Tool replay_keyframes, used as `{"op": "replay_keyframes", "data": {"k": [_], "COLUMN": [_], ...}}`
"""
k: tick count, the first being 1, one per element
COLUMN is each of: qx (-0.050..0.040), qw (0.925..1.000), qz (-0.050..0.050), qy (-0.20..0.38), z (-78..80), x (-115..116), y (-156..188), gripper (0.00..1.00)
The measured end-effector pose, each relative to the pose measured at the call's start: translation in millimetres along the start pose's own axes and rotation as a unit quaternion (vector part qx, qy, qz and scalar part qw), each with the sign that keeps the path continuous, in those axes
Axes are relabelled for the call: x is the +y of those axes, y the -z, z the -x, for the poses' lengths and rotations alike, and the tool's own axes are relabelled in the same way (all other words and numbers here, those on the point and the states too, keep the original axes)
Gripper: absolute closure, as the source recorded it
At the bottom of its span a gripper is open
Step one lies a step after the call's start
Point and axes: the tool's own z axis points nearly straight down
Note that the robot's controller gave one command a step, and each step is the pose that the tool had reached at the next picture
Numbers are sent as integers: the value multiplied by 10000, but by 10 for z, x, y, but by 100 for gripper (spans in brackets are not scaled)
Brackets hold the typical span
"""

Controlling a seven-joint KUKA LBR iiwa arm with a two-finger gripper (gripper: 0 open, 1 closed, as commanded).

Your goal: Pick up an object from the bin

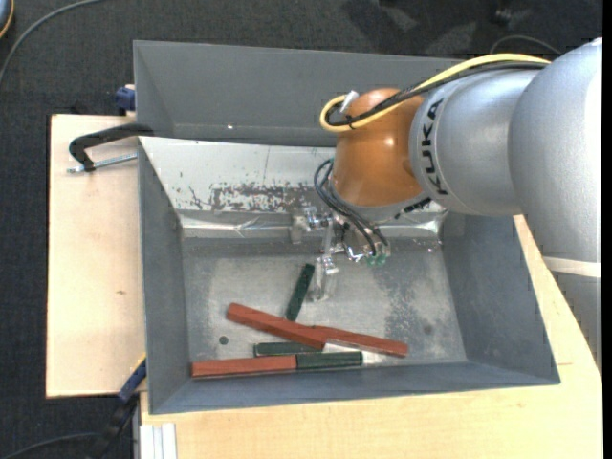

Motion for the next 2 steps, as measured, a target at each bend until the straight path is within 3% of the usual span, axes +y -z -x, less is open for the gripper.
{"op": "replay_keyframes", "data": {"k": [1,2], "qx": [12,13], "qw": [10000,10000], "qz": [-3,-3], "qy": [-14,-14], "z": [-9,-9], "x": [-15,-16], "y": [-3,-3], "gripper": [100,0]}}
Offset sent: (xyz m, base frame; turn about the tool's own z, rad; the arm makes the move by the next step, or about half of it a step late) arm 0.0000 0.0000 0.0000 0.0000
